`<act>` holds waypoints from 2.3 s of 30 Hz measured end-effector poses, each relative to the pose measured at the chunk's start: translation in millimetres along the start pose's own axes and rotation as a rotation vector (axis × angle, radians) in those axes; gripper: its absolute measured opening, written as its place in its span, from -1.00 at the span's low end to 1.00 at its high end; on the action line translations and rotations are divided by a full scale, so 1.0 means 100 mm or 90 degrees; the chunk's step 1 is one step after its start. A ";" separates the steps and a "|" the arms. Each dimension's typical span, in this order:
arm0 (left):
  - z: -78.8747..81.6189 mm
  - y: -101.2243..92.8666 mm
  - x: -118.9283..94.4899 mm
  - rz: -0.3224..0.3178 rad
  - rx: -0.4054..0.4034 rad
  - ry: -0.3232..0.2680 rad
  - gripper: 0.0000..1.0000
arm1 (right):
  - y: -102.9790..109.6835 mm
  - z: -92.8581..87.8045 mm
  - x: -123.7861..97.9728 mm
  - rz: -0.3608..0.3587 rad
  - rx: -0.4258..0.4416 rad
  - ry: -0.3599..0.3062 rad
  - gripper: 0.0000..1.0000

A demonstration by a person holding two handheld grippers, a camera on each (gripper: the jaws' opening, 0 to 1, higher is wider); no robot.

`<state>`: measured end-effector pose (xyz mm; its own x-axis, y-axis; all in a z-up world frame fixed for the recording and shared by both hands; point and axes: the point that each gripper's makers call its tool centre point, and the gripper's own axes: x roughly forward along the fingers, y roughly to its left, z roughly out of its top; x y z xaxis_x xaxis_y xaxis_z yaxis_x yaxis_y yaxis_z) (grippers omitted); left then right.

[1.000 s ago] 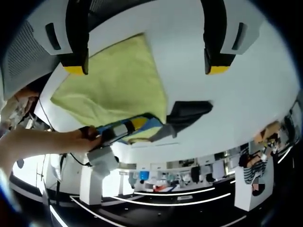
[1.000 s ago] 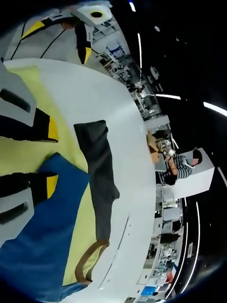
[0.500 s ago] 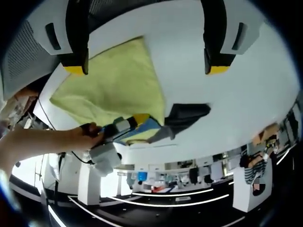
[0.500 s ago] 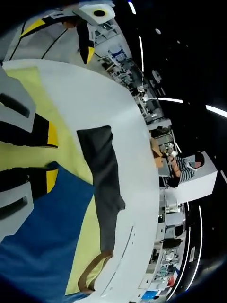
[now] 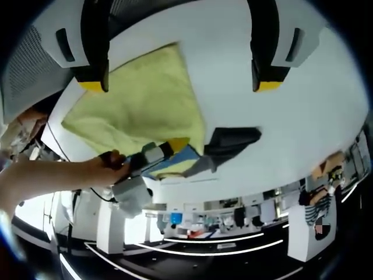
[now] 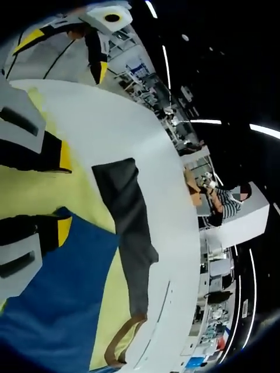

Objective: Fold the garment on the visible template until the final outline fits inside the template.

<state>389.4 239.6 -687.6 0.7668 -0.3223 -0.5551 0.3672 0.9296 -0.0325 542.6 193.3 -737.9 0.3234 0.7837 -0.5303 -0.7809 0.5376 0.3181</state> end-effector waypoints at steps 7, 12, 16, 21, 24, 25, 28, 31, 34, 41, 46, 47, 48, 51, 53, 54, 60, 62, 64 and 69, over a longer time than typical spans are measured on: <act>0.02 0.01 0.01 0.002 0.000 -0.004 0.98 | -0.06 0.21 -0.10 -0.020 -0.030 -0.041 0.18; 0.04 0.02 0.01 0.005 0.002 -0.006 0.98 | -0.14 0.27 -0.18 -0.042 -0.059 -0.048 0.61; 0.05 0.03 0.02 0.004 0.004 -0.008 0.98 | -0.17 0.31 -0.26 -0.051 -0.069 -0.051 0.81; 0.05 0.04 0.02 0.005 0.007 -0.008 0.98 | -0.27 0.32 -0.40 -0.071 -0.073 -0.055 0.88; 0.07 0.05 0.02 0.006 0.009 -0.010 0.98 | -0.36 0.32 -0.50 -0.087 -0.075 -0.058 0.90; 0.07 0.05 0.02 0.005 0.010 -0.011 0.98 | -0.38 0.31 -0.52 -0.091 -0.075 -0.056 0.91; 0.07 0.04 0.03 0.003 0.010 -0.010 0.98 | -0.45 0.29 -0.61 -0.102 -0.071 -0.058 0.91; 0.08 0.00 0.04 -0.002 0.014 -0.009 0.98 | -0.57 0.24 -0.75 -0.118 -0.064 -0.059 0.90; 0.08 -0.02 0.05 -0.004 0.015 -0.009 0.98 | -0.66 0.21 -0.87 -0.133 -0.062 -0.060 0.89; 0.08 -0.02 0.05 -0.006 0.018 -0.008 0.98 | -0.90 0.11 -1.19 -0.170 -0.050 -0.068 0.80; 0.08 -0.04 0.05 -0.007 0.019 -0.006 0.98 | -1.10 0.01 -1.42 -0.206 -0.053 -0.067 0.63; 0.08 -0.04 0.06 -0.008 0.019 -0.006 0.98 | -1.13 -0.01 -1.45 -0.212 -0.057 -0.064 0.61; 0.08 -0.04 0.06 -0.008 0.019 -0.007 0.98 | -1.19 -0.04 -1.51 -0.222 -0.058 -0.061 0.59; 0.09 -0.05 0.06 -0.009 0.018 -0.009 0.98 | -1.28 -0.11 -1.61 -0.237 -0.059 -0.055 0.51; 0.08 -0.05 0.07 -0.009 0.020 -0.006 0.98 | -1.33 -0.13 -1.67 -0.246 -0.055 -0.057 0.47; 0.09 -0.06 0.07 -0.009 0.021 -0.006 0.98 | -1.36 -0.16 -1.72 -0.252 -0.051 -0.058 0.44; 0.08 -0.06 0.06 -0.007 0.020 -0.006 0.98 | -1.56 -0.29 -1.92 -0.301 -0.059 -0.050 0.08; 0.08 -0.06 0.07 -0.008 0.019 -0.005 0.98 | -1.61 -0.35 -1.97 -0.312 -0.053 -0.047 0.00; 0.08 -0.07 0.07 -0.009 0.021 -0.004 0.98 | -1.65 -0.38 -2.02 -0.321 -0.048 -0.048 -0.07; 0.08 -0.07 0.07 -0.008 0.018 -0.006 0.98 | -1.70 -0.47 -2.10 -0.340 -0.046 -0.038 -0.22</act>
<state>396.6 229.7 -684.6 0.7668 -0.3352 -0.5474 0.3914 0.9201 -0.0152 582.5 -77.5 -717.8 0.7137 0.4239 -0.5576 -0.5328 0.8453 -0.0394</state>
